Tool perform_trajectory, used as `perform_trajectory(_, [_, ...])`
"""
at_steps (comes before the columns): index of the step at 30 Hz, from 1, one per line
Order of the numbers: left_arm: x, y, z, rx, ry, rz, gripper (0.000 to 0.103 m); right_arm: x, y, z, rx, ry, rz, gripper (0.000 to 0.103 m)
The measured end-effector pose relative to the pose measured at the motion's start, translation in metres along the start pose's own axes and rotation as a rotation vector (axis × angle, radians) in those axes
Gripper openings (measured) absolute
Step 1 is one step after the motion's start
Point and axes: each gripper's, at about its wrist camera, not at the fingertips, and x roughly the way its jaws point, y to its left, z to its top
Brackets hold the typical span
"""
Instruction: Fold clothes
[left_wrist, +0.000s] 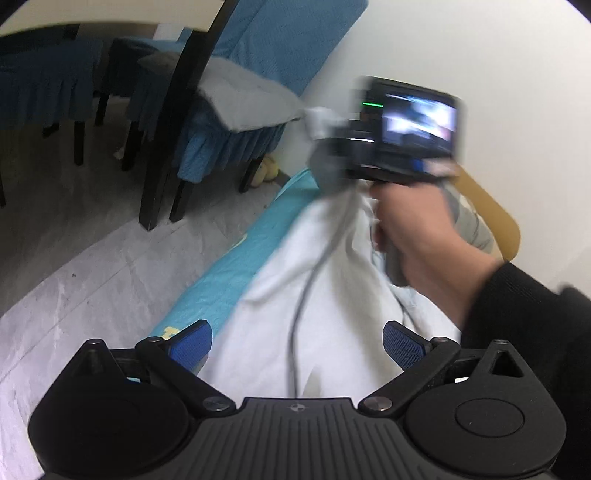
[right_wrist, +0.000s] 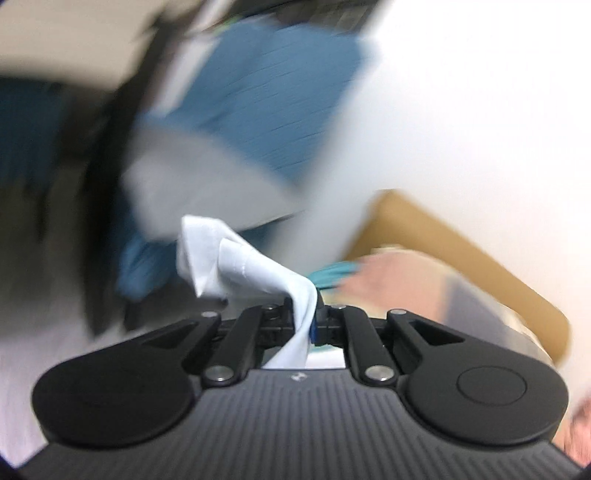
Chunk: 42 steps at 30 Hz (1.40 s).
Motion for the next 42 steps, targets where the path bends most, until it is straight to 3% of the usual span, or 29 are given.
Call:
perform_trajectory(4, [-0.014, -0.015, -0.007, 0.038, -0.016, -0.031, 0.1, -0.026, -0.089, -0.023, 0.267, -0.022, -0.151, 0.009])
perform_trajectory(8, [-0.012, -0.032, -0.016, 0.108, 0.003, -0.027, 0.1, -0.023, -0.163, -0.083, 0.516, 0.076, -0.252, 0.009])
perform_trajectory(12, [0.0, -0.047, -0.024, 0.17, 0.027, -0.013, 0.1, -0.007, -0.191, -0.145, 0.63, 0.191, -0.199, 0.009])
perform_trajectory(15, [0.01, -0.056, -0.029, 0.203, 0.048, -0.006, 0.1, -0.004, -0.192, -0.162, 0.648, 0.188, -0.129, 0.012])
perform_trajectory(17, [0.016, -0.06, -0.031, 0.227, 0.053, 0.004, 0.1, -0.004, -0.193, -0.163, 0.664, 0.222, -0.086, 0.025])
perform_trajectory(19, [0.021, -0.063, -0.031, 0.248, 0.052, 0.014, 0.1, -0.013, -0.187, -0.159, 0.658, 0.226, -0.067, 0.071])
perform_trajectory(20, [0.023, -0.066, -0.03, 0.259, 0.051, 0.018, 0.1, -0.022, -0.189, -0.156, 0.656, 0.208, -0.057, 0.078])
perform_trajectory(22, [0.017, -0.069, -0.031, 0.277, 0.031, 0.016, 0.1, -0.041, -0.192, -0.149, 0.654, 0.19, -0.019, 0.078])
perform_trajectory(31, [-0.015, -0.083, -0.033, 0.341, -0.011, 0.009, 0.1, -0.186, -0.204, -0.115, 0.666, 0.153, 0.089, 0.078])
perform_trajectory(35, [-0.038, -0.087, -0.034, 0.358, -0.018, -0.006, 0.1, -0.269, -0.213, -0.116, 0.714, 0.128, 0.112, 0.078])
perform_trajectory(42, [-0.076, -0.101, -0.045, 0.388, -0.063, -0.028, 0.1, -0.387, -0.21, -0.125, 0.682, 0.113, 0.105, 0.078])
